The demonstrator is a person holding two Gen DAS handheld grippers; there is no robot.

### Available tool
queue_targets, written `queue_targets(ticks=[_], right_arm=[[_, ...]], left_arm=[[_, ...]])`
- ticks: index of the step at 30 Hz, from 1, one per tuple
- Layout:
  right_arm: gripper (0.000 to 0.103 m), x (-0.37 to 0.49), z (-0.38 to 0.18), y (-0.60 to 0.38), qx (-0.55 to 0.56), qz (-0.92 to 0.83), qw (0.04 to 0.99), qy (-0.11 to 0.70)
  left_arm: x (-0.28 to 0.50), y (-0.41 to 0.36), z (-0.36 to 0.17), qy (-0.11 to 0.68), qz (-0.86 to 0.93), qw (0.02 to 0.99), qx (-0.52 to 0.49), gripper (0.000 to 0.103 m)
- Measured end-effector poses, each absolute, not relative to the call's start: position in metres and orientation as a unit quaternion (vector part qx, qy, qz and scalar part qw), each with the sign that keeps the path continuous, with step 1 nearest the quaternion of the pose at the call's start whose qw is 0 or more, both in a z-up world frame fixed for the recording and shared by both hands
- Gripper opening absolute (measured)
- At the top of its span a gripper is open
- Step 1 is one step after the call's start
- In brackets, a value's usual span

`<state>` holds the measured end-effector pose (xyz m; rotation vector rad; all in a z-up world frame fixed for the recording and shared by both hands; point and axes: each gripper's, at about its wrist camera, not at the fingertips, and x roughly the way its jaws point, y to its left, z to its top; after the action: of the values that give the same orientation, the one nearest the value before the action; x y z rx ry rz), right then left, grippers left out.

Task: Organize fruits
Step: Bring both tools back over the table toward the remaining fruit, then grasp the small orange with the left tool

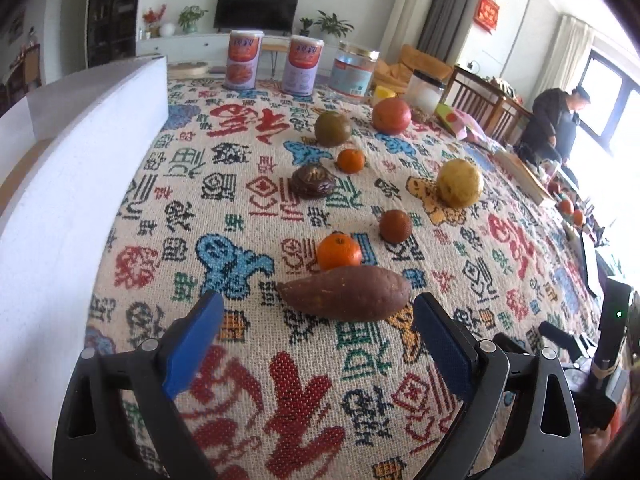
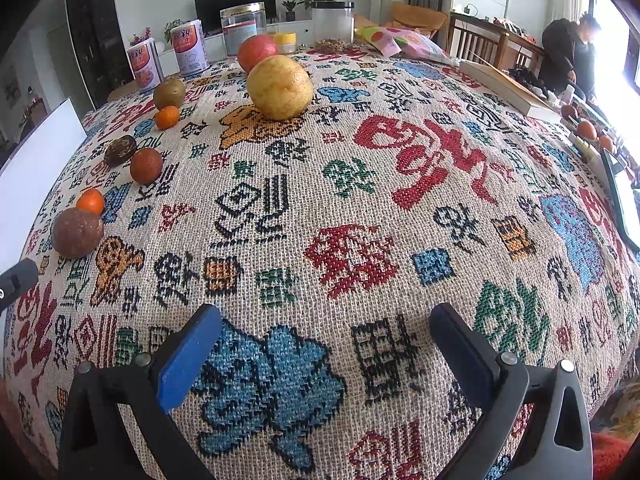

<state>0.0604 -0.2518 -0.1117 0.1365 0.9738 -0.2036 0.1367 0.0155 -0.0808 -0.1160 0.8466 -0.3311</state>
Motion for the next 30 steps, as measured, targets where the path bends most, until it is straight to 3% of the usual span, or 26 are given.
queue_targets(ticks=[6,11,15,20,30], right_arm=[[0.103,0.060,-0.112,-0.252,0.065,-0.097,0.877,0.467],[0.103,0.060,-0.111,-0.252,0.066,-0.096,0.877,0.466],[0.103,0.061,-0.111,-0.252,0.066,-0.099,0.877,0.466],[0.103,0.061,-0.111,-0.253,0.066,-0.098,0.877,0.466],[0.103,0.060,-0.112,-0.253,0.067,-0.099,0.877,0.465]], left_arm=[[0.182,-0.013,-0.110,0.462,-0.244,0.851,-0.051,0.095],[0.142,-0.038,-0.108,0.456,-0.331,0.826,-0.021,0.095],[0.133,-0.032,-0.103,0.458,-0.385,0.797,-0.085,0.095],[0.161,0.006,-0.093,0.441,-0.219,0.863,-0.112,0.095],[0.150,0.007,-0.116,0.465,-0.155,0.870,0.041,0.094]])
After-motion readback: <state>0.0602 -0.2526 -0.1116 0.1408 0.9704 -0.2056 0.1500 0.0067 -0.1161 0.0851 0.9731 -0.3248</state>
